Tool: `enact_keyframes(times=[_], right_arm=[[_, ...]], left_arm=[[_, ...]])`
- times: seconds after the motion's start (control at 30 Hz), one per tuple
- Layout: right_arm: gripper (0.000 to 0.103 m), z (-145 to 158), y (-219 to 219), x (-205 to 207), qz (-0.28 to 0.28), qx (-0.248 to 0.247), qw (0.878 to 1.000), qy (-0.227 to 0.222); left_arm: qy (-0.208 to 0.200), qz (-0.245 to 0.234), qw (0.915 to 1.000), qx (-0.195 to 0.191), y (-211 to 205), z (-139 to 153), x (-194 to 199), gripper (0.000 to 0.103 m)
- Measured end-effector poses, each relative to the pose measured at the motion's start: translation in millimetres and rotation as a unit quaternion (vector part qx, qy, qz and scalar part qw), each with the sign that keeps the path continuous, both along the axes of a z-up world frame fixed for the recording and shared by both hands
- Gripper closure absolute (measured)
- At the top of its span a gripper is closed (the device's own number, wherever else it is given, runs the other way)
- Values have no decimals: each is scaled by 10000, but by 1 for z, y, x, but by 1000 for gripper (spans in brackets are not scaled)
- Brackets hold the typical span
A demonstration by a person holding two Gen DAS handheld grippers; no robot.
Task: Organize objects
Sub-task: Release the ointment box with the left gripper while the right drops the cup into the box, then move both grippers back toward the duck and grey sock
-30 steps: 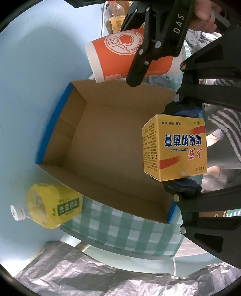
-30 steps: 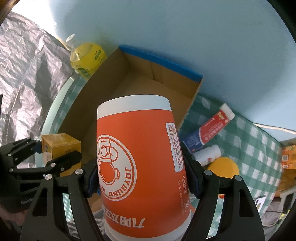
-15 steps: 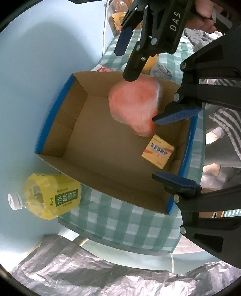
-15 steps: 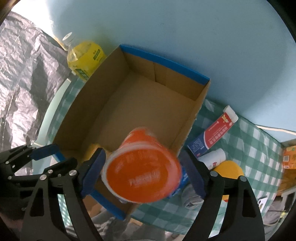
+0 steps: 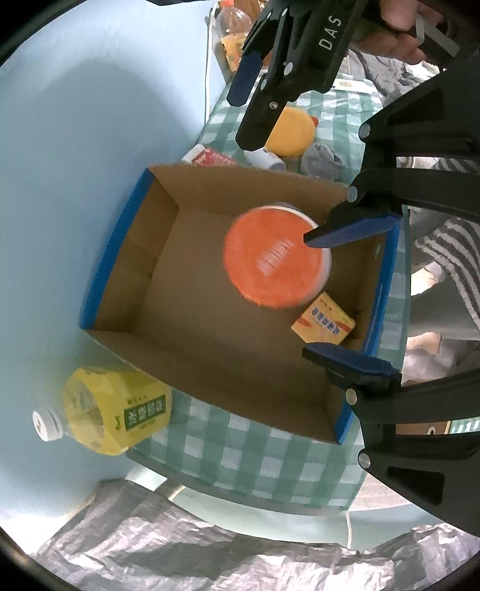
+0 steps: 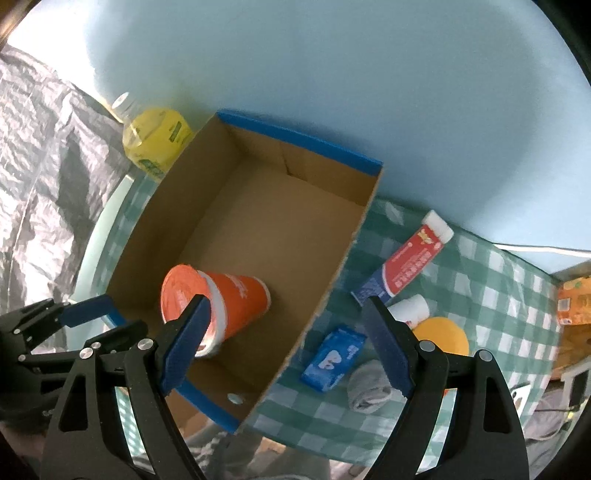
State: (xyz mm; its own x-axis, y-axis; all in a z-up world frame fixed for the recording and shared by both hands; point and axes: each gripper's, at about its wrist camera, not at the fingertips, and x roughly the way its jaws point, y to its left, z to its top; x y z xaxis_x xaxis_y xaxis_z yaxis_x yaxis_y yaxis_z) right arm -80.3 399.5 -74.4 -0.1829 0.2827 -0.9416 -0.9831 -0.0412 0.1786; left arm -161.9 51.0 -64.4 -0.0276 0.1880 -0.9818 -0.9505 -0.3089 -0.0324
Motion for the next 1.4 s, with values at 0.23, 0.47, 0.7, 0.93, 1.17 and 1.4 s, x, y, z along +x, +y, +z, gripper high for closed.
enact_keyframes(times=[0.23, 0.47, 0.7, 0.93, 1.17, 1.4], right_arm=[[18, 4, -6, 21, -312, 9, 9995, 36], [18, 2, -17, 51, -733, -50, 9973, 61], [18, -1, -30, 82, -1131, -111, 9935, 41], [18, -9, -48, 118, -1551, -227, 9876, -39], [18, -17, -66, 152, -1960, -337, 9800, -79], [18, -21, -79, 175, -2216, -389, 9743, -99]], left_arm=[[-24, -136, 9999, -2, 6, -1, 17, 49], [-66, -307, 9995, -45, 15, -5, 40, 49], [-141, -520, 9985, -132, 25, -12, 67, 46], [-198, -796, 9965, -187, 38, -21, 101, 44], [-238, -1055, 9937, -278, 51, -32, 132, 43], [-266, -1238, 9913, -347, 61, -41, 158, 43]])
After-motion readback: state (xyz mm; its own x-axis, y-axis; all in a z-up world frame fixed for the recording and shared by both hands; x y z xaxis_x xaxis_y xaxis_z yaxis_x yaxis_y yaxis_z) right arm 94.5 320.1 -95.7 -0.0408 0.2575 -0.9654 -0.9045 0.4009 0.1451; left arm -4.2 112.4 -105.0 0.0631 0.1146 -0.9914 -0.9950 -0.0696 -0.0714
